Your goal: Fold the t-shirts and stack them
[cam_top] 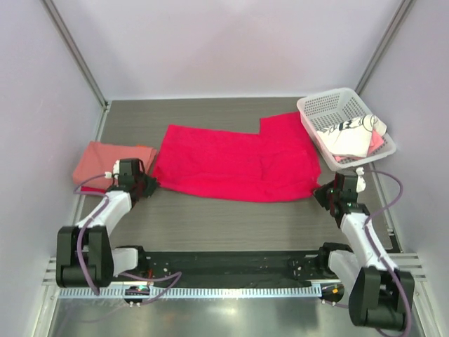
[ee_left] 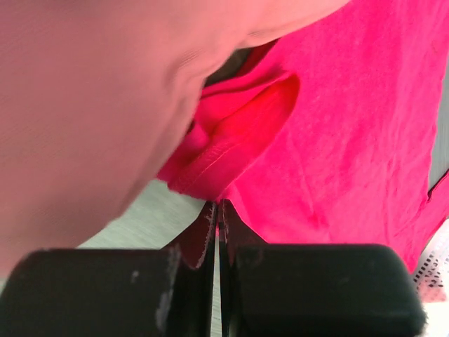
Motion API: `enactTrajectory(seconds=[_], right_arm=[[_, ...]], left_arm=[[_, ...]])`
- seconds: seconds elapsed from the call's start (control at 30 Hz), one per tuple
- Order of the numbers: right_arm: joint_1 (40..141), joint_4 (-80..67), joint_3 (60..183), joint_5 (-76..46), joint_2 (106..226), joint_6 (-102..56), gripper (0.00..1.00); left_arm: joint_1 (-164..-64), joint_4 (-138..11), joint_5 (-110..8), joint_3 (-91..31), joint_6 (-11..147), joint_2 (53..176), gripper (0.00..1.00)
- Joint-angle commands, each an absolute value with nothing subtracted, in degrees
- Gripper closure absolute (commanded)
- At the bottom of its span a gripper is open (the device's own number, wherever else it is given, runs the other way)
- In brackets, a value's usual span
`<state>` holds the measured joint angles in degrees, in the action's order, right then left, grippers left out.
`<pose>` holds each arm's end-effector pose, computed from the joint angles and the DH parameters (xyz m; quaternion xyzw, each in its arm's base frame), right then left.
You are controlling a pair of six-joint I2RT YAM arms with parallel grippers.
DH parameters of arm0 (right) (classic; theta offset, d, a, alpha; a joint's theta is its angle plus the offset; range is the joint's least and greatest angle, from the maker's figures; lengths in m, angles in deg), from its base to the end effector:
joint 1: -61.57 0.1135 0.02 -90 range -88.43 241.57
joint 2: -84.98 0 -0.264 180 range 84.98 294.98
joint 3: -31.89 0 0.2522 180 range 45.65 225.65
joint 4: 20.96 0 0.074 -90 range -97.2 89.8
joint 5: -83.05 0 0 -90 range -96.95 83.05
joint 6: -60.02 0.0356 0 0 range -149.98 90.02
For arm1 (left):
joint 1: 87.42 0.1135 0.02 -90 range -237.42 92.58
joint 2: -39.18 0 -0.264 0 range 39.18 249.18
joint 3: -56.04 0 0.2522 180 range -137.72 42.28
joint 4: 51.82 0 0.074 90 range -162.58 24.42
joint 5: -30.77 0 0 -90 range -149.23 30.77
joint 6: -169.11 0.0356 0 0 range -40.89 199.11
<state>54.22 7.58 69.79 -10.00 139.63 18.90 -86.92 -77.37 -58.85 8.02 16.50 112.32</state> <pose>0.1845 -0.0219 0.1783 0.4267 0.8202 0.1578 0.3468 0.2412 0.0019 0.1743 -0.4918 0.8030 -0.1763 0.2867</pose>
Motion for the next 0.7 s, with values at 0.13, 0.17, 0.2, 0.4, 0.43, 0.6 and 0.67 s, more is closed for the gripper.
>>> enactTrajectory(seconds=[0.13,0.17,0.2,0.4,0.43,0.6,0.67], right_arm=[[53.92,11.24,63.85,2.18,122.61,22.57,0.84],[53.92,12.73,63.76,2.54,121.03,22.92,0.78],[53.92,14.58,63.67,1.93,118.58,22.93,0.7],[53.92,18.54,64.55,1.31,113.01,21.17,0.48],[54.01,18.46,65.68,1.14,113.54,20.39,0.45],[53.92,14.78,71.66,-4.39,122.14,11.43,0.45],[54.19,12.5,75.42,-6.16,128.64,8.96,0.46]], left_arm=[[-86.89,-72.69,-65.12,19.15,18.29,95.97,1.0],[-86.98,-73.57,-65.47,19.86,18.2,94.56,1.0],[-86.89,-75.23,-65.74,20.65,18.29,91.59,1.0],[-86.89,-82.8,-66.88,21.8,18.29,85.85,0.68],[-86.98,-82.98,-66.53,21.63,18.64,84.98,0.46],[-86.89,-85.26,-63.11,18.64,22.06,83.56,0.3],[-88.63,-85.27,-61.52,16.27,24.07,83.21,0.26]])
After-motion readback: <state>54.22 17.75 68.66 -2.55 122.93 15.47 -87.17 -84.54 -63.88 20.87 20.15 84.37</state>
